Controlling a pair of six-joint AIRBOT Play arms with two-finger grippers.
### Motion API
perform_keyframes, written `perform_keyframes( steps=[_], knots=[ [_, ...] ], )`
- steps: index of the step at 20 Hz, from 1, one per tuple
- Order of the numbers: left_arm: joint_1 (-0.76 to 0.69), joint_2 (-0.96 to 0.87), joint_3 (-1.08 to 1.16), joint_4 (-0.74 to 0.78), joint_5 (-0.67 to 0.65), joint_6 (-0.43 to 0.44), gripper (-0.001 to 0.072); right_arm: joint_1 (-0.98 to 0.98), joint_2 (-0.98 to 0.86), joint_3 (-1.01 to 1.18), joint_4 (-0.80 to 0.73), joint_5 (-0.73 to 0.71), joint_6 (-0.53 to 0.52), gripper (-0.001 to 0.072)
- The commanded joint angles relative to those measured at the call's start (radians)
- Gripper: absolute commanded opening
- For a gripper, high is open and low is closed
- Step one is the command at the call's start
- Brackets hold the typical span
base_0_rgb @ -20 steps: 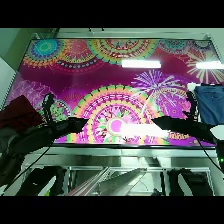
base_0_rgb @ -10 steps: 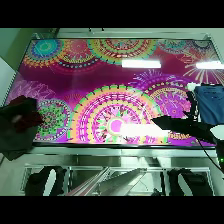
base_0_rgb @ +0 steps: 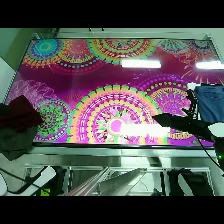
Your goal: Fold the shirts.
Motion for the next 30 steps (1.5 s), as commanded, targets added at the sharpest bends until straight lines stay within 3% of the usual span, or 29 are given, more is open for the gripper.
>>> perform_keyframes(
  steps=[1, 7, 8, 10, 11, 14, 17, 19, 24, 28, 30],
  knots=[
    [-0.029, -0.201, 0.082, 0.064, -0.026, 0.01, 0.0684, 0.0, -0.03, 0.0, 0.0, -0.014, 0.0, 0.0019],
    [-0.074, -0.411, 0.201, 0.063, 0.006, 0.009, 0.0671, 0.0, -0.066, 0.0, 0.0, -0.014, 0.0, 0.0019],
    [-0.074, -0.433, 0.211, 0.063, 0.029, 0.008, 0.0522, 0.0, -0.066, 0.0, 0.0, -0.014, 0.0, 0.0019],
    [-0.064, -0.469, 0.229, 0.064, 0.096, 0.009, 0.0063, 0.0, -0.066, 0.0, 0.0, -0.013, 0.0, 0.002],
    [-0.061, -0.48, 0.24, 0.058, 0.132, 0.008, 0.0018, 0.0, -0.066, 0.0, 0.001, -0.014, 0.0, 0.0019],
    [-0.089, -0.474, 0.314, -0.013, 0.225, 0.012, 0.0017, 0.0, -0.066, 0.0, 0.003, -0.013, 0.0, 0.0019],
    [-0.192, -0.371, 0.438, -0.3, 0.266, 0.108, 0.0017, 0.0, -0.066, 0.0, 0.003, -0.014, 0.0, 0.0019],
    [-0.304, -0.27, 0.541, -0.43, 0.262, 0.117, 0.0017, 0.0, -0.067, 0.0, 0.003, -0.013, -0.001, 0.0019],
    [-0.671, -0.092, 0.747, -0.469, 0.295, 0.015, 0.0017, -0.002, -0.066, 0.0, 0.003, -0.013, -0.068, 0.0019],
    [-0.974, -0.06, 0.679, -0.461, 0.314, -0.052, 0.0017, -0.002, -0.066, 0.0, -0.001, -0.009, -0.068, 0.0019],
    [-1.093, -0.061, 0.573, -0.46, 0.258, -0.068, 0.0017, -0.002, -0.066, 0.0, -0.001, 0.006, -0.068, 0.0019]
  ],
)
